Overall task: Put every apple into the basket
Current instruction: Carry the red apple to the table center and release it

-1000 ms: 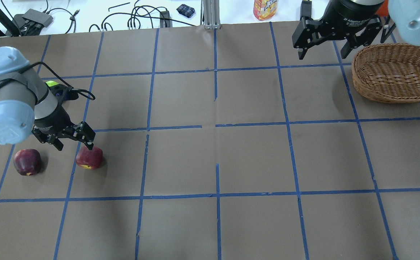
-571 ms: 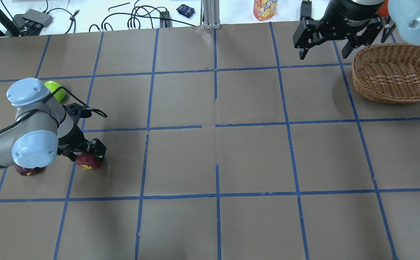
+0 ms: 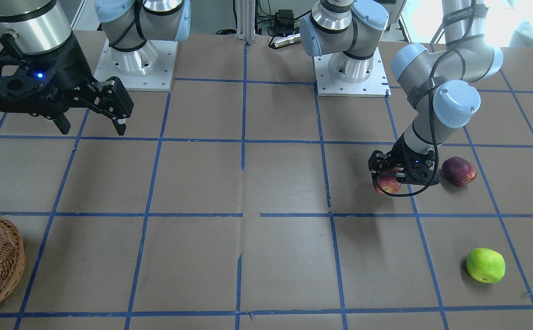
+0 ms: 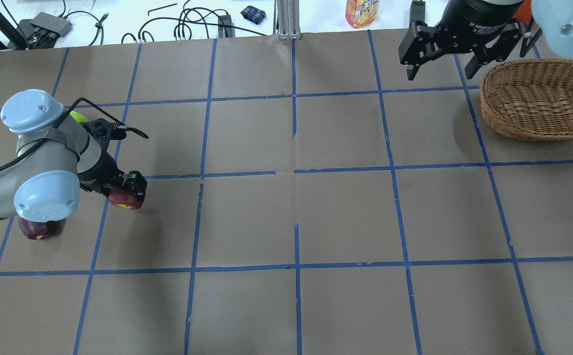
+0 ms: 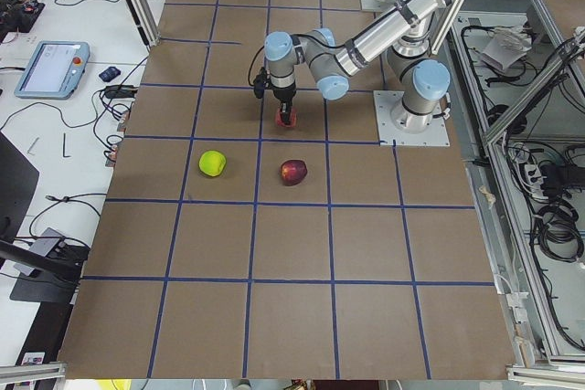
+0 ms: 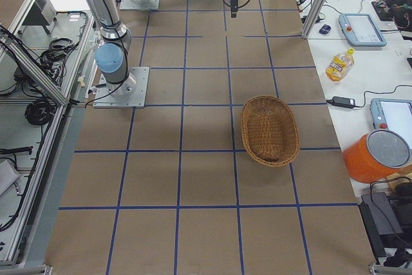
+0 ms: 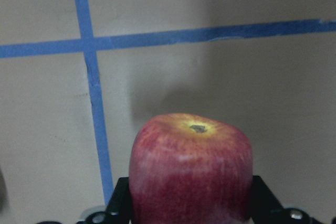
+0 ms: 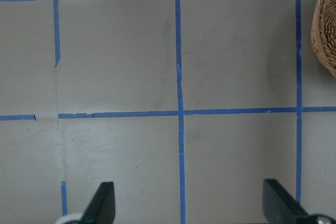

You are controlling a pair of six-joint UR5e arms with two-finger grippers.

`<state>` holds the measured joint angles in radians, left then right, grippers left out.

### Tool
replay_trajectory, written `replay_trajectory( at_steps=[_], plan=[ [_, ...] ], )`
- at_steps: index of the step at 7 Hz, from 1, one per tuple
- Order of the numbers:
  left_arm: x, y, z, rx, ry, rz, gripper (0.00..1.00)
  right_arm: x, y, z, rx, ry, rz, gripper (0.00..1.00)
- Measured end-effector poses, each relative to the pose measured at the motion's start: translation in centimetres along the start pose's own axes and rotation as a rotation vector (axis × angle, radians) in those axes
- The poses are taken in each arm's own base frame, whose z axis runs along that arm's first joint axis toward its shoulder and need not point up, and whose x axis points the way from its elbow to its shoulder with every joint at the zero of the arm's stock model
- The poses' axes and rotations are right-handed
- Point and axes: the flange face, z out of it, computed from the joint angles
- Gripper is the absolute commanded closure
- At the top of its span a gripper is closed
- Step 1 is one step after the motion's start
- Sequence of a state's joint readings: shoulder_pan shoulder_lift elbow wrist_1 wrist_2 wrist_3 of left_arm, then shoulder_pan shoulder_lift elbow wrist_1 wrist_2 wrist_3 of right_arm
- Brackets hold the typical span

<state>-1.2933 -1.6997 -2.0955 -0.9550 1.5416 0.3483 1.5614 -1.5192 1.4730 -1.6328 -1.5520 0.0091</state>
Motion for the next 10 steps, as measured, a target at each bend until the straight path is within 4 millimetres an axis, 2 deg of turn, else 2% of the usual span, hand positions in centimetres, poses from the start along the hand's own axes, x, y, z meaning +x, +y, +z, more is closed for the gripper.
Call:
replay_trajectory(
  at_steps=[1, 3, 4, 5, 6, 7, 8, 9, 10],
  plan=[
    [4.1, -0.4, -0.3, 0.025, 0.065, -0.009, 1.0, 0.0, 0.1, 0.0, -0.002, -0.001, 0.0, 0.0],
    [16.2, -0.9, -0.7, 0.074, 0.107, -0.059, 1.0, -0.1, 0.1, 0.1, -0.001, -0.001, 0.001, 0.0],
    [21.6, -1.2, -0.5, 0.097, 0.124, -0.108, 1.0, -0.1, 0.1, 0.1, -0.001, 0.0, 0.002, 0.0],
    [26.0, -1.7, 0.3, 0.108, 0.138, -0.14, 1.0, -0.1, 0.1, 0.1, 0.001, 0.003, 0.005, 0.0],
    [29.1, -2.0, 1.7, 0.111, 0.148, -0.156, 0.32, 0.0, 0.0, 0.1, 0.005, 0.007, 0.005, 0.0],
    [31.1, -2.2, 3.0, 0.114, 0.158, -0.191, 0.07, 0.0, 0.1, 0.1, 0.003, 0.008, 0.001, 0.0],
    [32.2, -2.5, 3.9, 0.114, 0.165, -0.231, 0.0, 0.0, 0.1, 0.3, -0.003, 0.007, -0.003, 0.0],
    [32.7, -2.9, 4.3, 0.115, 0.176, -0.258, 0.0, 0.0, 0.0, 0.5, -0.007, 0.006, -0.006, 0.0],
    [32.8, -3.2, 3.6, 0.12, 0.21, -0.278, 0.0, 0.0, -0.1, 1.0, -0.013, 0.006, -0.005, 0.0]
  ],
)
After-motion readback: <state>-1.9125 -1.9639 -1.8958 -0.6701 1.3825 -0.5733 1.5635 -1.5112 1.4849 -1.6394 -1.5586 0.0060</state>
